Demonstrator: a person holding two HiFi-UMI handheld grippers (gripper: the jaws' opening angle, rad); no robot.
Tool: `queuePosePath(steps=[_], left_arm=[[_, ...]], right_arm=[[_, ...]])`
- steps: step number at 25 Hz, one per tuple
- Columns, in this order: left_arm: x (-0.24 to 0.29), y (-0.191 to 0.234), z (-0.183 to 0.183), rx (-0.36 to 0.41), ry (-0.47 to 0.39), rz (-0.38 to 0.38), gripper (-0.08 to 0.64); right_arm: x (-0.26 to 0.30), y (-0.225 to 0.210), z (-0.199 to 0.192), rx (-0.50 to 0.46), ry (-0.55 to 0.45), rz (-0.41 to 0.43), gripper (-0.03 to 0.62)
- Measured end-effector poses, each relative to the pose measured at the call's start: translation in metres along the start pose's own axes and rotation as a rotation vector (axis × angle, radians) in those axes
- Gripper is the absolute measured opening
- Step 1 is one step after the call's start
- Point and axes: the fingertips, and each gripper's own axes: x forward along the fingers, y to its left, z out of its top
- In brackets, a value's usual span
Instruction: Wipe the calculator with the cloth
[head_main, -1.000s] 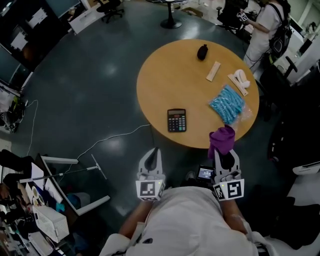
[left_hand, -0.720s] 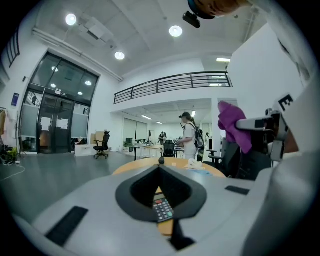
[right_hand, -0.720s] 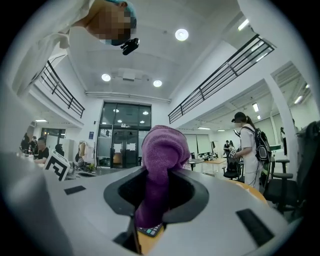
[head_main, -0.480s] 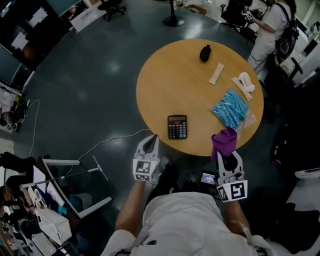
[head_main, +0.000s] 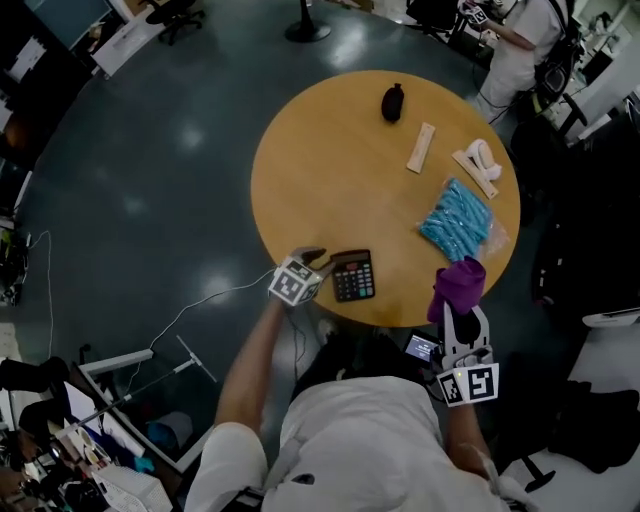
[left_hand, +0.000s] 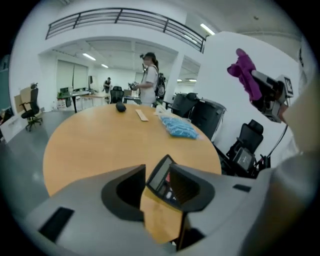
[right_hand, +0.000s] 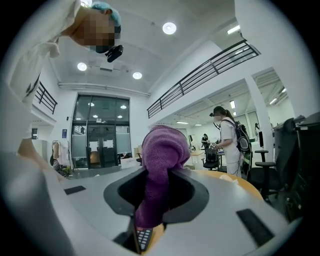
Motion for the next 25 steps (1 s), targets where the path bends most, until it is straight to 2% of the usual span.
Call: queuePosePath(steps=[5,10,13,16,19,22,25], left_arm=[[0.052,0.011,-0.010,-0.002,0.163,-0.112,0.162],[0.084,-0.008,-0.026,0.002,0.292,-0.257,0.173],[0.094,-0.014,-0.028,0.057,0.331,-0.267,0.172],[0.096,-0.014,-0.026,0.056,0.326,-0.273,0.147],[0.089,-0.019,-0.029,-0.001,0.293,-0.309,0.098],[0.076,-0.025,-0.032,-0.112,0.225,-0.331,0.074],[0.063,-0.033,-0.036,-0.258,0.129,-0.347,0.055]], right_arm=[[0.019,-0.013,-0.010,0.016,0.047,0.009,0.098],[0.030,-0.033,-0.016,0.014,0.080,0.023,0.098],[0.036,-0.045,-0.022,0.014,0.096,0.024,0.098],[0.044,-0.051,-0.028,0.024,0.105,0.030,0.098],[0.050,-0.050,-0.033,0.032,0.110,0.049,0.098],[0.055,-0.047,-0.033,0.032,0.112,0.079,0.098],[0.058,-0.042,-0.036,0.031,0.120,0.108,0.098]])
